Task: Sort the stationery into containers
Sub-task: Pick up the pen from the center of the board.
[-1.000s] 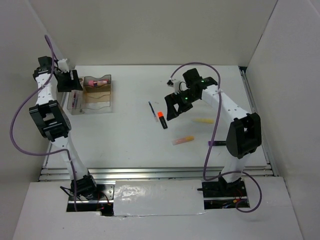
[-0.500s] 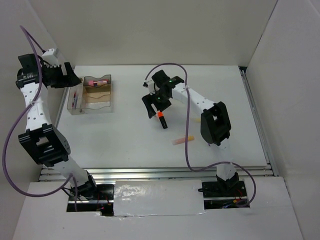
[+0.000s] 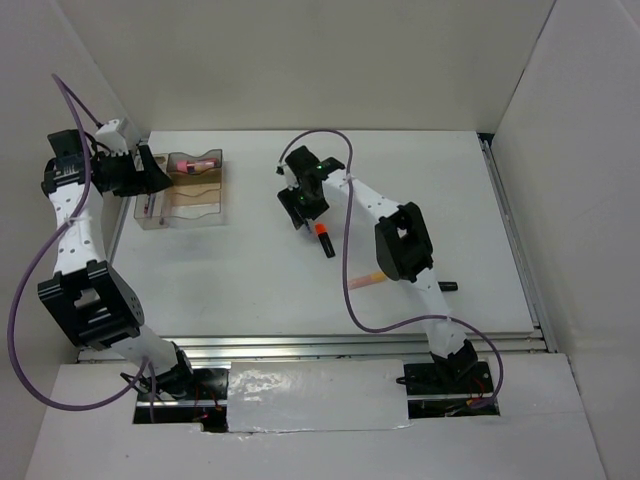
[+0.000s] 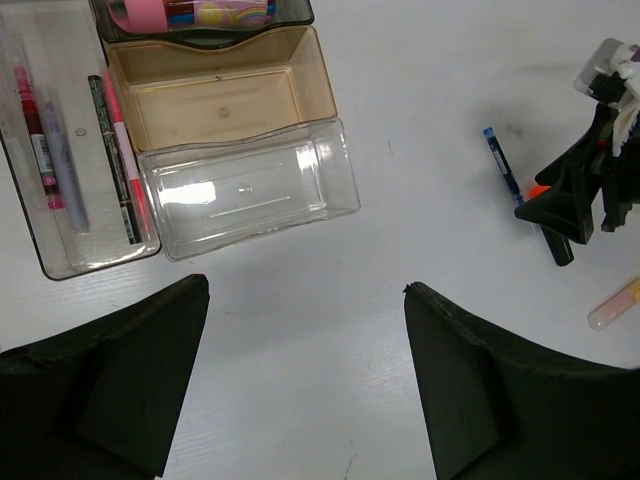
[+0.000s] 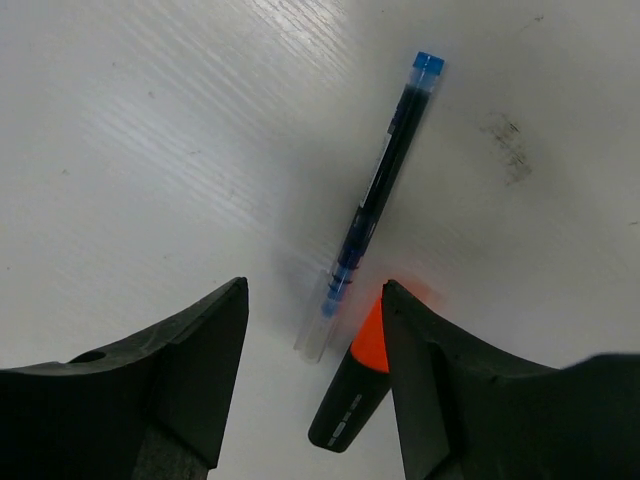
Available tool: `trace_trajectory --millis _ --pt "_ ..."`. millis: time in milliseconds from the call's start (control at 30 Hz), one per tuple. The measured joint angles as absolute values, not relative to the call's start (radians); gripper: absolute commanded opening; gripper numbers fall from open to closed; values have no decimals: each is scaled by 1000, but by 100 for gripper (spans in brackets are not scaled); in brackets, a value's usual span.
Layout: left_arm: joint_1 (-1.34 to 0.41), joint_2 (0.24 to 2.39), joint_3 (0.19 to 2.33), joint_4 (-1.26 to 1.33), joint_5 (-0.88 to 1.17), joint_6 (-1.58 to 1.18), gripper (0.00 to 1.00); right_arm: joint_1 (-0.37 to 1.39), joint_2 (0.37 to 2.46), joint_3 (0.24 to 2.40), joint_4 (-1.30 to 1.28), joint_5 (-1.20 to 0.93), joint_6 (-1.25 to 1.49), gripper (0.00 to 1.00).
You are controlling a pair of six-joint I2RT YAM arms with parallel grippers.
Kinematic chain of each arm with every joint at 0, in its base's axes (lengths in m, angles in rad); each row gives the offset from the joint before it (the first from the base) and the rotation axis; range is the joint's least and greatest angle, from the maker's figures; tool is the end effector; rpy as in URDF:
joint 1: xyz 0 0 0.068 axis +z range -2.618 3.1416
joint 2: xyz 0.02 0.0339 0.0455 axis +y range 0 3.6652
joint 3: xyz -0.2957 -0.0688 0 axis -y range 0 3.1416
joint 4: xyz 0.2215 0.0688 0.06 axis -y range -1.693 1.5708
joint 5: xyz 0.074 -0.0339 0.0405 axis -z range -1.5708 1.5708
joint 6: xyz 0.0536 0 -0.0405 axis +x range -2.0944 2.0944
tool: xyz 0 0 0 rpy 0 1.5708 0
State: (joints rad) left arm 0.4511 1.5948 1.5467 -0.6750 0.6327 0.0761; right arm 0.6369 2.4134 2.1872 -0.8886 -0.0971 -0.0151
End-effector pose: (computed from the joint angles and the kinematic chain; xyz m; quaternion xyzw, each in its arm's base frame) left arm 0.3190 0.1193 0.3808 -0.0358 0.8749 -0.1719 0.4512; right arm 0.4199 0.3171 0.2048 -0.3220 0.9182 0.1141 0.2005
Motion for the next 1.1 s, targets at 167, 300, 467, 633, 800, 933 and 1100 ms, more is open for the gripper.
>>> trace_trajectory --millis 167,300,467,633,800,933,1100 --pt "451 1580 1522 -669 637 76 91 648 2460 2207 -883 -50 -12 47" --pt "451 1577 1503 -654 636 76 91 657 2483 2213 -883 -5 -8 45" --pt "451 1564 1459 -632 636 78 91 663 2494 2227 -881 29 -10 11" --pt "445 1561 1443 -625 637 97 91 664 2494 2227 -882 42 -5 0" --pt "402 1554 1448 -664 709 223 92 664 2440 2138 -871 -15 -5 0" --pt "262 1544 1474 -769 685 395 90 662 2310 1967 -908 -212 -40 0" --pt "-83 1366 1351 -766 533 569 81 663 2135 1879 -1032 -489 -183 0"
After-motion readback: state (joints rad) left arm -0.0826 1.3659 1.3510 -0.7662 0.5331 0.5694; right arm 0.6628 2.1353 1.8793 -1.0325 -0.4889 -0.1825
